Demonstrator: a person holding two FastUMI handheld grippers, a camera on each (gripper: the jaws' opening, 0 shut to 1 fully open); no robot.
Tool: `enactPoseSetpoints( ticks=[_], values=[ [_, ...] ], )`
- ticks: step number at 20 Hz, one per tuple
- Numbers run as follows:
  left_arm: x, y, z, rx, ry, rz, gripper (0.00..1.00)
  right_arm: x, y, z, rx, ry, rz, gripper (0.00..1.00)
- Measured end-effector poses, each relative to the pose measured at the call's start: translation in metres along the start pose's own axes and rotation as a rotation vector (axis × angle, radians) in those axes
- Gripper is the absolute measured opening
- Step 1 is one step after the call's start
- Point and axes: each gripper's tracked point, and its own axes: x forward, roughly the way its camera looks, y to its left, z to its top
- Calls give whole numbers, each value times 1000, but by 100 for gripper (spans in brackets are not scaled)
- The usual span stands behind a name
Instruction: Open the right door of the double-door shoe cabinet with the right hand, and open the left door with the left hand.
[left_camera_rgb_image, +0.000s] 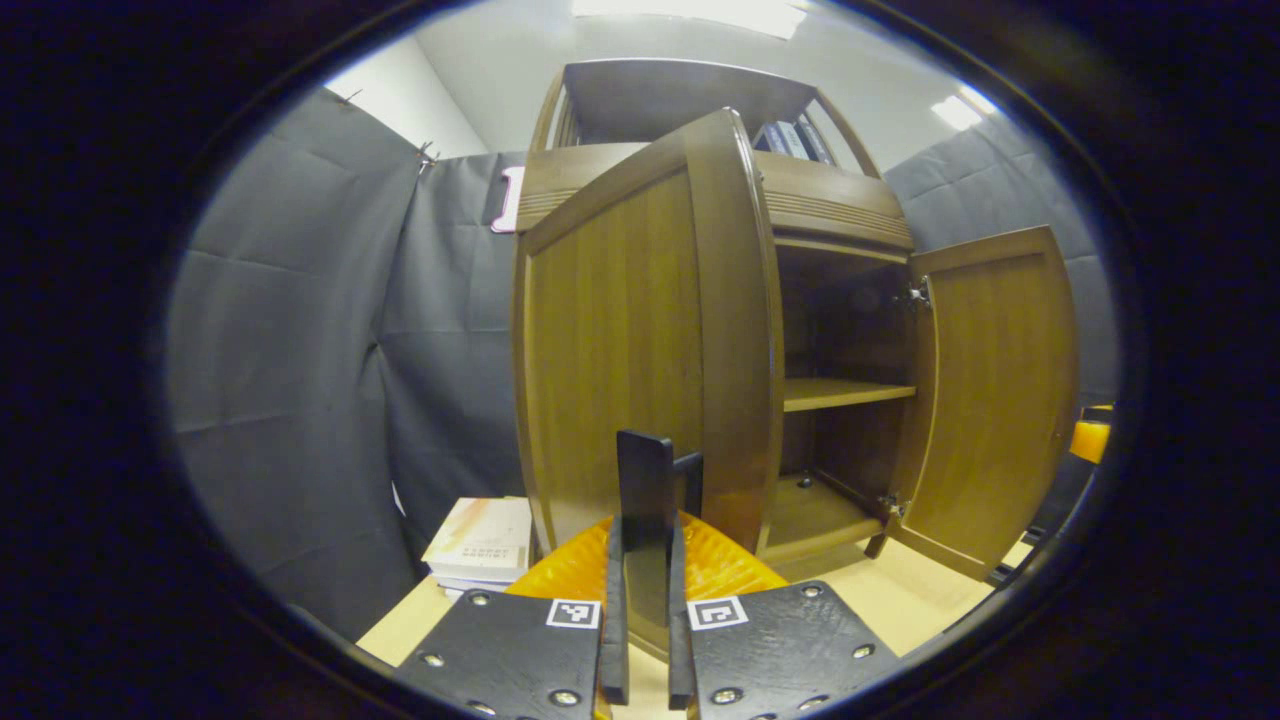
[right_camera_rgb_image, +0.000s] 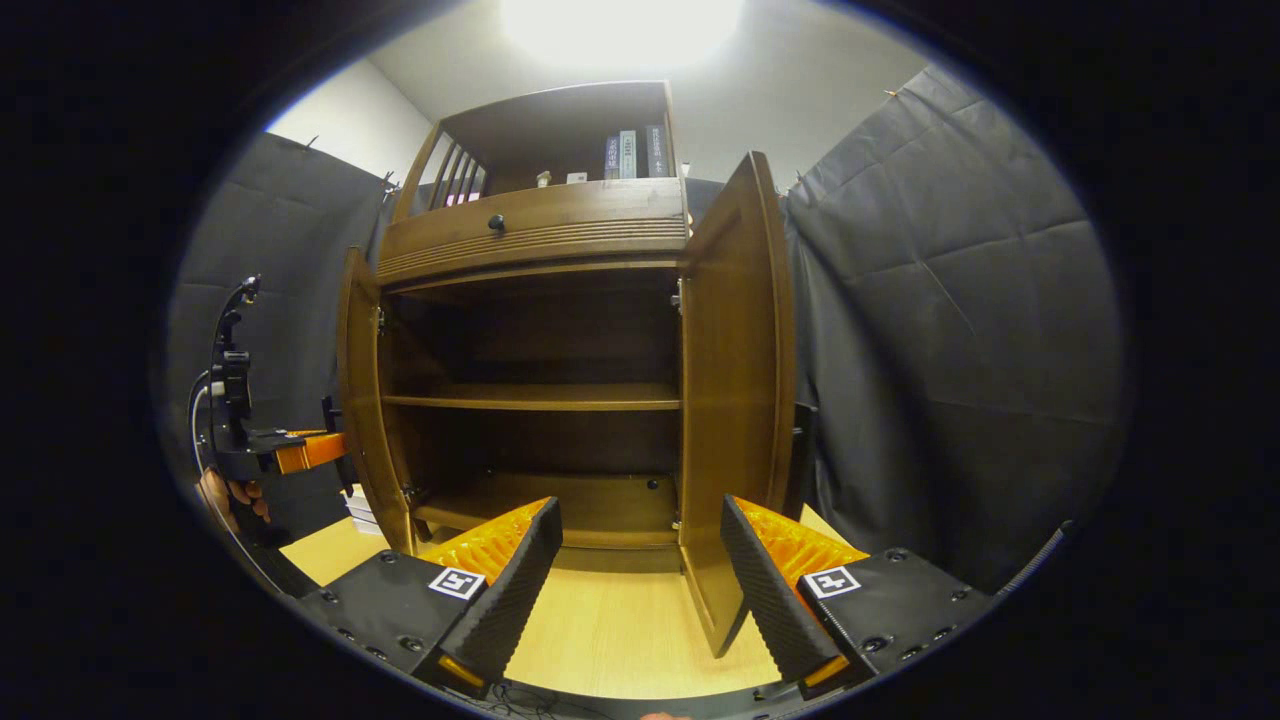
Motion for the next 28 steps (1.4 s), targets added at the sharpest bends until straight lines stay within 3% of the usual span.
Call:
enactPoseSetpoints(
  ticks=[5, 9, 10, 12, 13, 19, 28],
  values=[
    [-15, 35, -6, -4, 8, 42, 20, 8, 19, 2, -8, -8, 28, 100],
    [-23, 75, -22, -48, 40, 86, 13, 14, 34, 0, -12, -9, 44, 100],
    [-24, 88, -24, -37, 38, 113, 19, 17, 38, 0, -13, -7, 48, 100],
    [-32, 115, -21, -14, 30, 158, 10, 20, 45, -2, -14, -4, 54, 100],
    [-33, 125, -21, -22, 30, 166, 10, 22, 50, -2, -13, -2, 57, 100],
    [-34, 143, -22, -25, 26, 135, 11, 31, 81, -5, -21, 5, 73, 96],
    [-78, 194, -32, -45, 4, 172, 10, 31, 103, -1, -6, -16, 44, 100]
  ],
)
